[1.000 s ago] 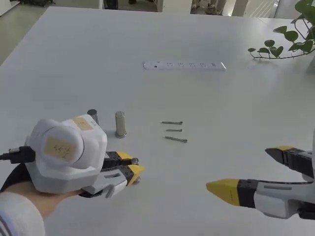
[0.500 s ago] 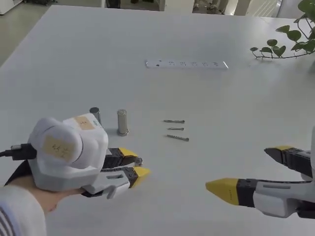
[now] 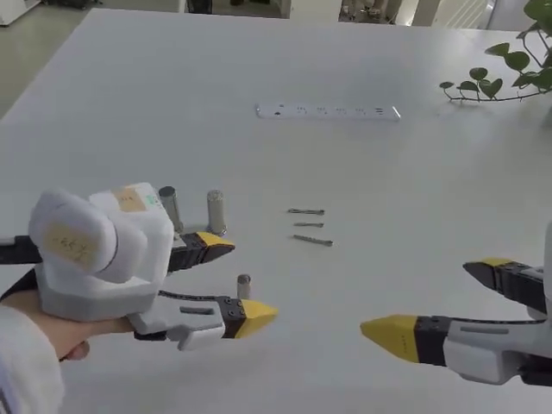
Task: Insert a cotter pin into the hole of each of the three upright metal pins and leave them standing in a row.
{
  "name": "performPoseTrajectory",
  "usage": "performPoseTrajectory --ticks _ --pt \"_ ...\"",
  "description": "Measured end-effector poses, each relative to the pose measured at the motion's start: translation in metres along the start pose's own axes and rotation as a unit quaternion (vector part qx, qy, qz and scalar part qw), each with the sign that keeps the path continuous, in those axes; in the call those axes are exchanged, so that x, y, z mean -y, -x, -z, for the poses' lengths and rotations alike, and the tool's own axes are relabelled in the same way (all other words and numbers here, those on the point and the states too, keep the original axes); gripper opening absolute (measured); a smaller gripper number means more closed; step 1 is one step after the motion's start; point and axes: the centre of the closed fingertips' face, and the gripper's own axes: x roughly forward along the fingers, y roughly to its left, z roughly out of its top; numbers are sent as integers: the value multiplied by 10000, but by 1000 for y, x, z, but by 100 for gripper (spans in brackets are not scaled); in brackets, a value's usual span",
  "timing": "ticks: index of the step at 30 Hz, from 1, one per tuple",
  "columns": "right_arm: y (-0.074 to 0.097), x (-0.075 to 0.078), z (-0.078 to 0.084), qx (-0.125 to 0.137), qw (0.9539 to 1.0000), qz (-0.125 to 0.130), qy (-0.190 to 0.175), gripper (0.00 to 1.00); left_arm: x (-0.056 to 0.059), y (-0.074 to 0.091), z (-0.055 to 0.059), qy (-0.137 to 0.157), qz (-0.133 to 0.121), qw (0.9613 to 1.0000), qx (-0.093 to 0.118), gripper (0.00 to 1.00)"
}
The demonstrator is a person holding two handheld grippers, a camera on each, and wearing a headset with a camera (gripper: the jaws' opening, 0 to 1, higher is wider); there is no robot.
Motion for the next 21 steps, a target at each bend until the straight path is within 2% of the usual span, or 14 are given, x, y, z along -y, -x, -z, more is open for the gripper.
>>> performPoseTrajectory --ticks 6,12,13,16,19,21 --pt "-1 -1 -1 7 10000 -20 29 94 6 10 7 179 251 9995 -26 64" --pt "-2 -4 -2 12 10000 -45 43 94 3 25 14 209 238 9995 -76 68" --pt "-2 -4 -1 3 10000 -47 45 94 3 27 14 220 246 9994 -78 70" --pt "-3 -4 0 -23 10000 -53 58 94 1 32 16 329 210 9992 -116 86" --pt "-4 -5 0 -29 10000 -75 58 94 2 39 14 414 227 9989 -72 91" --pt "-4 -6 0 -33 9999 -86 65 94 3 42 13 455 224 9987 -52 98"
